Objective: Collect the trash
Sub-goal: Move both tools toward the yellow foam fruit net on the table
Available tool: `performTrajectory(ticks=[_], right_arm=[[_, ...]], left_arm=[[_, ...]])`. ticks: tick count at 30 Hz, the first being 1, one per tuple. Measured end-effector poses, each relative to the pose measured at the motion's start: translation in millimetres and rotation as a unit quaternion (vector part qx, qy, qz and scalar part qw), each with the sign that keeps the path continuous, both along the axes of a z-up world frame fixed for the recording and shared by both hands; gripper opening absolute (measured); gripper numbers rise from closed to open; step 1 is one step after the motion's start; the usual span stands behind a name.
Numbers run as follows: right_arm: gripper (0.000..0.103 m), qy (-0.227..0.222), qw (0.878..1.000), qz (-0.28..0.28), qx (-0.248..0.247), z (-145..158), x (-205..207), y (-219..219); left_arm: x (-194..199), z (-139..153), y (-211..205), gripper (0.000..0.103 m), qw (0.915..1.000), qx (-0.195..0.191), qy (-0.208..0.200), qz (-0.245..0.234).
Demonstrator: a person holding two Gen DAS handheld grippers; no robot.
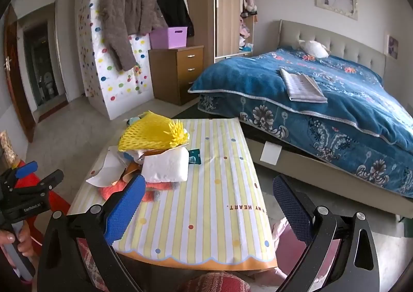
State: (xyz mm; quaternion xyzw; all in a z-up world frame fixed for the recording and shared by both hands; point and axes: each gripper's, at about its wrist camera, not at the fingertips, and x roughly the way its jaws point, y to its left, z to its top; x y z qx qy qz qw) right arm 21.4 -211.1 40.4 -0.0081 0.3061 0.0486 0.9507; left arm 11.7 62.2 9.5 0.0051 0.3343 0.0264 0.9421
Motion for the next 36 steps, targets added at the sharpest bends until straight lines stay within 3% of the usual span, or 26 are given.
performTrajectory(ticks=[36], right_arm=[[0.098, -0.008, 1.000, -0.002, 0.013, -1.0, -1.9, -1.5]], left_arm=[[0.8, -1.8, -7.3, 0.096, 1.0000, 0.002, 0.001, 0.004]])
